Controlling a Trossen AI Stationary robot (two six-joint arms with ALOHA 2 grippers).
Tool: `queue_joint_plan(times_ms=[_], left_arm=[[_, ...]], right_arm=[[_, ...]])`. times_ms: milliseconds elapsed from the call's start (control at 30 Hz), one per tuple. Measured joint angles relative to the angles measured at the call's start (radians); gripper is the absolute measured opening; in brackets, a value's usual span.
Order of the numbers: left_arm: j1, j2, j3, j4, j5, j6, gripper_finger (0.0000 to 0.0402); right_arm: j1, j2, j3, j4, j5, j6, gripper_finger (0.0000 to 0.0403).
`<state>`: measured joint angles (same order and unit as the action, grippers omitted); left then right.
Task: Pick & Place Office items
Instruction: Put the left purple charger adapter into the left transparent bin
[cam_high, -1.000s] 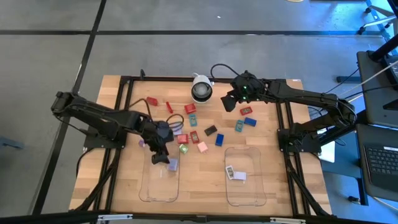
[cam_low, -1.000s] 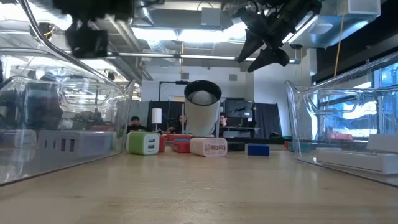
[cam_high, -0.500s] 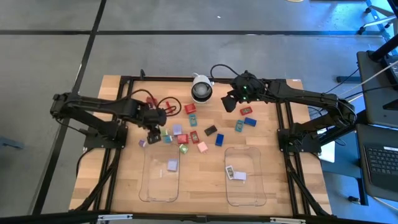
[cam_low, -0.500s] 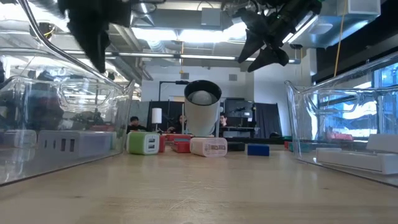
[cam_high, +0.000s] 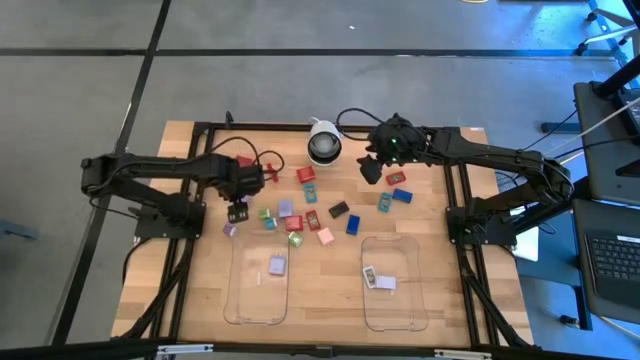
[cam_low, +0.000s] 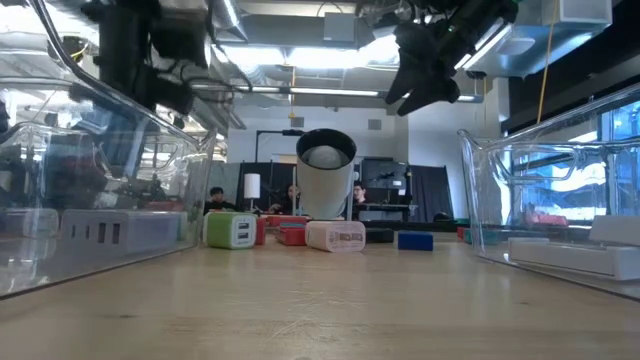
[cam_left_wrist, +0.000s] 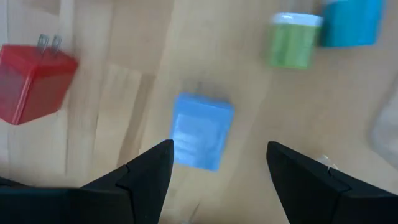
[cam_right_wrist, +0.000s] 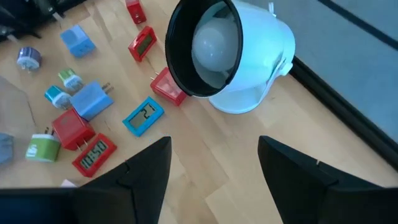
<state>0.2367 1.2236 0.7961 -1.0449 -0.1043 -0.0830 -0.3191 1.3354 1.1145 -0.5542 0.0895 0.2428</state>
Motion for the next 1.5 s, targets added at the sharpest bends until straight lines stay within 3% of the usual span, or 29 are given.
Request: queue_joint_plan(times_ms=[133,433,567,733,1033,1200,1333,1500], left_arm=[[0.062,0.000,-0.067,0.107,0.056,-0.006,0.0255],[0.138,0.041,-0.068,0.098,0.078,0.037,0.0255],[0.158,0.068,-0.068,0.098,0.134,0.090,0.0255],[0.161,0.143,-0.068,0.098,0.130,0.097,0.0255],[0.163,0.319,-0.062,0.102,0.023,0.116,0.0255],[0.166,0.371,-0.052,0.100,0.056,0.125,0.0252],[0.166,0.373,-0.033,0.097,0.062,0.125,0.0224],[0.164,0.361,0.014,0.110,0.088,0.113,0.0157]], right_arm=[[0.000,0.000,0.000,0.000,0.000,-0.035,0.0244],[-0.001,0.000,0.000,0.000,0.000,-0.045,0.0244],[-0.001,0.000,0.000,0.000,0.000,-0.030,0.0244],[-0.001,0.000,0.000,0.000,0.000,-0.018,0.0244],[-0.001,0.000,0.000,0.000,0.000,0.011,0.0244],[-0.001,0.000,0.000,0.000,0.000,0.011,0.0244],[-0.001,0.000,0.000,0.000,0.000,0.012,0.0244],[-0.001,0.000,0.000,0.000,0.000,0.011,0.0244]])
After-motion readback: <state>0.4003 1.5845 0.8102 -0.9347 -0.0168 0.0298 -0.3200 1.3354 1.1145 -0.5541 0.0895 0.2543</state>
